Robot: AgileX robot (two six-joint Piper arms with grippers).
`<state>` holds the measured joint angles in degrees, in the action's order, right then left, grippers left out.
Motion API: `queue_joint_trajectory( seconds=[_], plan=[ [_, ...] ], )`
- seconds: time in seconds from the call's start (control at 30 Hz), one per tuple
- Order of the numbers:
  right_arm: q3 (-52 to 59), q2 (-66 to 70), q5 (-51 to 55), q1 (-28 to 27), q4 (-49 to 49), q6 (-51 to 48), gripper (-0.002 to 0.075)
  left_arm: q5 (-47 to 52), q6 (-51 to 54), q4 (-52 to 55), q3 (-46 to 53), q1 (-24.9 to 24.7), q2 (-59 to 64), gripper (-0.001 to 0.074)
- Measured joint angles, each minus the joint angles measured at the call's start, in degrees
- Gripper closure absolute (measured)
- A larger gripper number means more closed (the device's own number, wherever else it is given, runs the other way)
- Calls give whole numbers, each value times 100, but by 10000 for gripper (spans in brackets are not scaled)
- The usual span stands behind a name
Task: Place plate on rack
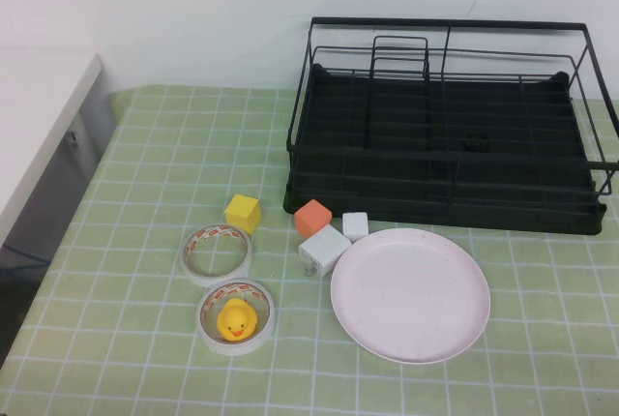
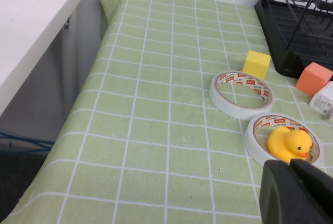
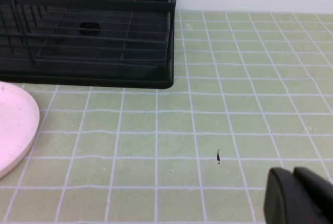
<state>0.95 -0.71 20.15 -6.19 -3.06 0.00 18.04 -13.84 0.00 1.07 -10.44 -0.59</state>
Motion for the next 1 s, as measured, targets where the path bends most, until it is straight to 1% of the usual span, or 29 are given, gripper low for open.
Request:
queue_joint_trajectory(
  seconds=[0.63, 1.0],
  plan=[
    [0, 0, 0, 0, 0, 0, 716, 10, 0, 0, 0, 0, 0, 737],
    [0, 0, 0, 0, 102, 0, 716, 10, 0, 176, 0, 0, 0, 737]
  ],
)
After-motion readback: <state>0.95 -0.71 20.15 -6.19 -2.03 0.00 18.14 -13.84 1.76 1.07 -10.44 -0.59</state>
